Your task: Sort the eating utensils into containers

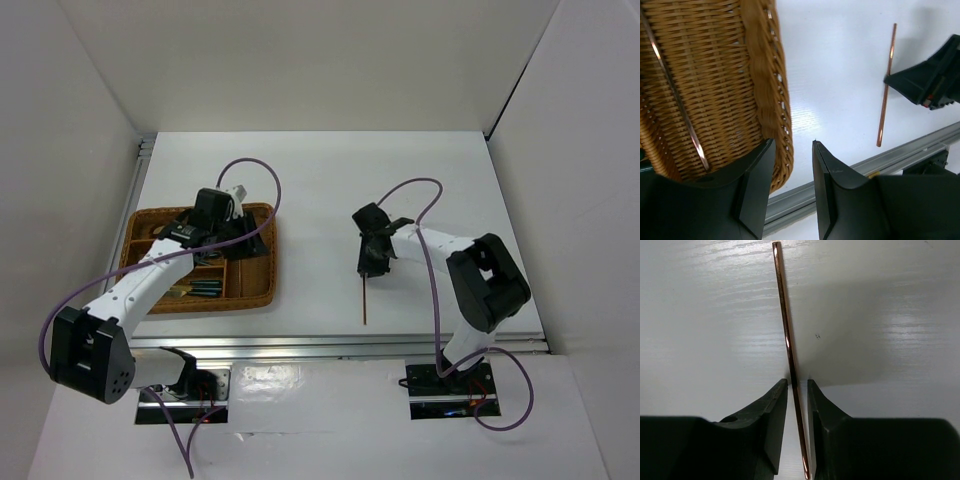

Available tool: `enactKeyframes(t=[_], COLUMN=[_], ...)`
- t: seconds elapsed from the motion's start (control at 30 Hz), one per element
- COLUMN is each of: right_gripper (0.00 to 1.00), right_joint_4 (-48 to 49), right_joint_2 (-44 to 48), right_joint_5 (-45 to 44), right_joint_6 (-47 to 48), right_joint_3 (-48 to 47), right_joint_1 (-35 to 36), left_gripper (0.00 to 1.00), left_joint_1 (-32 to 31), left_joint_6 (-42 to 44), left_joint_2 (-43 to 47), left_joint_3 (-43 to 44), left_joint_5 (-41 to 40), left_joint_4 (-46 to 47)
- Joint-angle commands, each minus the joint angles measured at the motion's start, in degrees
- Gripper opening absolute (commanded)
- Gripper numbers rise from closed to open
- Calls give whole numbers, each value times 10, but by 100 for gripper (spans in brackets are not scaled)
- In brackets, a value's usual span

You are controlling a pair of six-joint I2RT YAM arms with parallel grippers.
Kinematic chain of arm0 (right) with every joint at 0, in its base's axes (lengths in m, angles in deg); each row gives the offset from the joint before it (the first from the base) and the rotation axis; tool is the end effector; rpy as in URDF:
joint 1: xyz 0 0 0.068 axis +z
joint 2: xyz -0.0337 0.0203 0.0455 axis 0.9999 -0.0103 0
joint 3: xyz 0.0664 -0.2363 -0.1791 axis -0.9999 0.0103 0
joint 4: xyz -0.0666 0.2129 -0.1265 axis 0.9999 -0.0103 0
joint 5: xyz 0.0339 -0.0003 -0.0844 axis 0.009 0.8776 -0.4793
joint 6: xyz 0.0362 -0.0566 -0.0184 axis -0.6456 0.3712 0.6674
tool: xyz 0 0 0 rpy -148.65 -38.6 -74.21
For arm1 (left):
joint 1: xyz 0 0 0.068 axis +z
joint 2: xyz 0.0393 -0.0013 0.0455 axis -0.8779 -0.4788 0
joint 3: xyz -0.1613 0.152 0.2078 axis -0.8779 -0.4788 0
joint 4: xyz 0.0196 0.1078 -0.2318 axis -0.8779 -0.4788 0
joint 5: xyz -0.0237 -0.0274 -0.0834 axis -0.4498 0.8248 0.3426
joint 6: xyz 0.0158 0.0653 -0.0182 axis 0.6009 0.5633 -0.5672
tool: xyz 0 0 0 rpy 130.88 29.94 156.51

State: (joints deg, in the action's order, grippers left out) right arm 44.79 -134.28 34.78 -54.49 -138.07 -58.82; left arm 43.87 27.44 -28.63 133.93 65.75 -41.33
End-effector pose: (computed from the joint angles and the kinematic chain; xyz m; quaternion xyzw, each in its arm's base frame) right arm 0.2790 0.1584 0.1724 0.0691 0.9813 0.0563 0.1707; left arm 0.2540 -0.0934 0.2827 -0.0940 0.9177 -0.2564 0.2886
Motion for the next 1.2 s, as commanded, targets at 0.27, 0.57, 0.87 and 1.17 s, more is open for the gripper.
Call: enactKeyframes(t=[0.27, 0.57, 0.87, 1.17], right_gripper=[12, 5, 5, 5], right_joint_4=[25, -18, 8, 19], right_joint_2=[-62, -55, 4, 17], right_joint_5=[-12, -25, 17, 42], right_joint_6=[7, 7, 7, 7], right_joint_3=[-8, -75, -136, -147], right_joint_1=[7, 7, 7, 7], left_gripper=[49, 49, 49, 50], left_joint_1=[-61, -110, -141, -152], left_joint_6=[39, 26, -17, -70], left_joint_2=[-3, -25, -123, -250], left_joint_3=[50, -29, -73, -29], left_joint_5=[27, 172, 216, 250], left_joint_4=[6, 178, 355, 460])
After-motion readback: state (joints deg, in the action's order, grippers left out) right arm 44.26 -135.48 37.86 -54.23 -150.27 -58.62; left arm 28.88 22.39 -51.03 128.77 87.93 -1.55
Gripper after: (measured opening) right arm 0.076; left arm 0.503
